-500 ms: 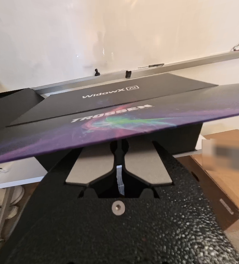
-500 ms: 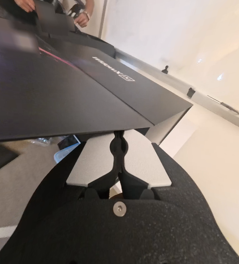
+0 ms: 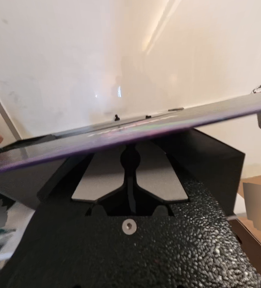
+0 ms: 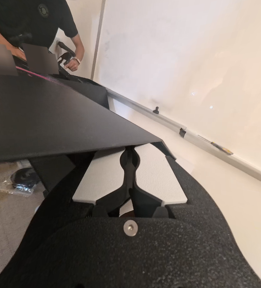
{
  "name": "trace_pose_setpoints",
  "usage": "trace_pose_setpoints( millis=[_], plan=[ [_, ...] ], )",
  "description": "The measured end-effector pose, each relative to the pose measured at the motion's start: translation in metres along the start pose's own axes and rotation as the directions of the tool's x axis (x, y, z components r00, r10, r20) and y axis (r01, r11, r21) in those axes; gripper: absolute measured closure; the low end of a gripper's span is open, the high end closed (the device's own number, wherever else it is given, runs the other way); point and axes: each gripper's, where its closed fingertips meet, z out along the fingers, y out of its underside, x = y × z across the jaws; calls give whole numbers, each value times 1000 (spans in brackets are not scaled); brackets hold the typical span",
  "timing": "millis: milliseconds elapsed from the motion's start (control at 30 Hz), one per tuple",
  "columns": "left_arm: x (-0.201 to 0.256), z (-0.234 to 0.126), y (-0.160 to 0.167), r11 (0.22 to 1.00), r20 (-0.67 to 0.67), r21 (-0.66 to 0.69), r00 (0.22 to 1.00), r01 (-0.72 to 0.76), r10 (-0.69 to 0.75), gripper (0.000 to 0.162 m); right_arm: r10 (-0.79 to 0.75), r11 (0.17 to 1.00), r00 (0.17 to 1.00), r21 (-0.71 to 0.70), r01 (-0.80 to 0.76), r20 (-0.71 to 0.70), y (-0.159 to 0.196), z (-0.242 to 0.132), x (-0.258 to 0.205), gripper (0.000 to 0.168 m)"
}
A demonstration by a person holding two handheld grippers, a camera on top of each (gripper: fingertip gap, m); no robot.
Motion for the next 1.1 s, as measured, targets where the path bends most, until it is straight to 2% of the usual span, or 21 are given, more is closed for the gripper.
trace_pose_setpoints(
  millis=[33,267,467,567,700,767,900,1100],
  plan=[
    [-6,8,-14,1000,2,22,1000,-14,14,162,-12,1000,1000,4,12,-5,-9,5,7,168],
    [-38,76,-101,992,2,108,998,-70,70,162,-40,999,998,25,41,-47,-67,49,65,168],
    [-53,149,-135,990,23,124,997,-73,70,162,-69,997,997,33,71,-36,-90,95,118,168],
    [-55,183,-135,991,54,122,997,-54,48,162,-61,998,998,30,61,-13,-92,119,147,168],
    [-60,233,-136,983,126,113,984,-142,128,162,-118,993,992,24,117,46,-87,157,183,168],
    [-61,259,-130,984,158,88,977,-156,141,162,-158,987,985,32,157,75,-80,176,199,168],
    [-61,307,-112,986,189,10,968,-168,163,162,-144,989,977,6,144,155,-60,214,234,168],
    [-55,337,-83,988,217,-55,964,-143,151,162,-142,989,961,-3,147,237,-22,251,260,168]
  ],
)
